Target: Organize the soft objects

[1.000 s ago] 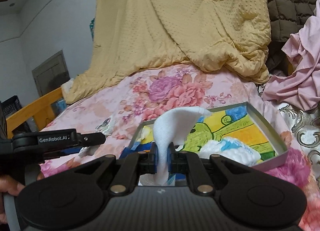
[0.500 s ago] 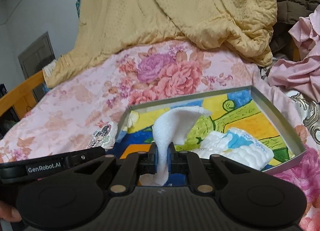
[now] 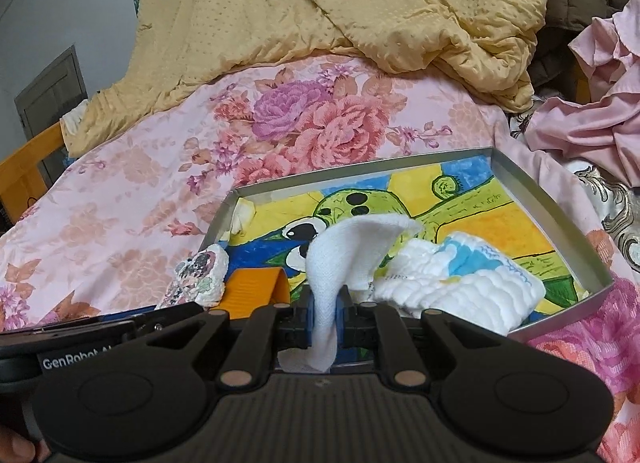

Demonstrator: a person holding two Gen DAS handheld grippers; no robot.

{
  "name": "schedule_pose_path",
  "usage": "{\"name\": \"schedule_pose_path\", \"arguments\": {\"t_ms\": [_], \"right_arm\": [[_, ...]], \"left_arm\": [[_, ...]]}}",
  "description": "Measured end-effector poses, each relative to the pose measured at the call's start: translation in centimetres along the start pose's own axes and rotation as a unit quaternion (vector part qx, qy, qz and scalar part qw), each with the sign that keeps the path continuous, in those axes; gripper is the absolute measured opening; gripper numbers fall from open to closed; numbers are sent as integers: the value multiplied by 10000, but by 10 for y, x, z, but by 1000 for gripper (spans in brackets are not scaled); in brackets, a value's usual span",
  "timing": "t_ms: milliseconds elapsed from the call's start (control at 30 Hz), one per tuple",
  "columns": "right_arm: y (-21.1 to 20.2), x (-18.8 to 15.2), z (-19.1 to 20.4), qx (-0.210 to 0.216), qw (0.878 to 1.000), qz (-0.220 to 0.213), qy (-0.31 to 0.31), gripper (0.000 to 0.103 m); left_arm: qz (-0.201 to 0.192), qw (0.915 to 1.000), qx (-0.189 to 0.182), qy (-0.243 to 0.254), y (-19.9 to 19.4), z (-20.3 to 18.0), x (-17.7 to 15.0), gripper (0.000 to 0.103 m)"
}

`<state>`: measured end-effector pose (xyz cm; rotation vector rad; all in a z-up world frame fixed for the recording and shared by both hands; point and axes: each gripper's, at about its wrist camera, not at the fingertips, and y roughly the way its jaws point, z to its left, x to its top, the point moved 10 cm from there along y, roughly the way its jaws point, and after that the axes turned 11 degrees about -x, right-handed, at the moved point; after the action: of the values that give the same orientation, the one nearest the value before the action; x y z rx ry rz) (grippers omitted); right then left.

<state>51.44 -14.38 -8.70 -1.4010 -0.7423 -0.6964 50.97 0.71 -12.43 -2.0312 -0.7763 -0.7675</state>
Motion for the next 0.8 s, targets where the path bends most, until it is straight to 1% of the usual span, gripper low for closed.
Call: {"name": "schedule_pose_path", "arguments": {"t_ms": [333, 400, 433, 467, 533, 567, 600, 633, 800], "right_arm": [[-2, -2, -2, -53, 10000, -23, -52, 18], [-2, -2, -4, -57, 10000, -24, -30, 27], [-2, -1, -5, -53, 10000, -32, -16, 35], [-3, -1, -5, -49, 10000, -42, -8, 40], [-5, 0, -7, -44, 10000, -60, -1, 44], [-6, 0, -8, -48, 10000, -67, 5, 48], [-7, 1, -9, -53, 10000, -75, 22, 50], [-8, 2, -10, -57, 9999, -81, 48, 54], [-19, 7, -18, -51, 9997, -163, 177, 66]], "left_arm": [[15, 10000, -13, -65, 1, 0, -2, 54], [34, 10000, -3, -53, 1, 0, -2, 54], [48, 10000, 9, -37, 2, 0, -3, 56], [61, 10000, 29, -22, 2, -1, -3, 57], [78, 10000, 55, 11, 1, -2, -3, 62], [90, 9999, 54, 26, 1, -4, -4, 63], [96, 9999, 57, 35, 0, -5, -4, 64], [98, 9999, 71, 45, 0, -5, -4, 67], [49, 9999, 91, 94, -8, -10, -2, 73]]}}
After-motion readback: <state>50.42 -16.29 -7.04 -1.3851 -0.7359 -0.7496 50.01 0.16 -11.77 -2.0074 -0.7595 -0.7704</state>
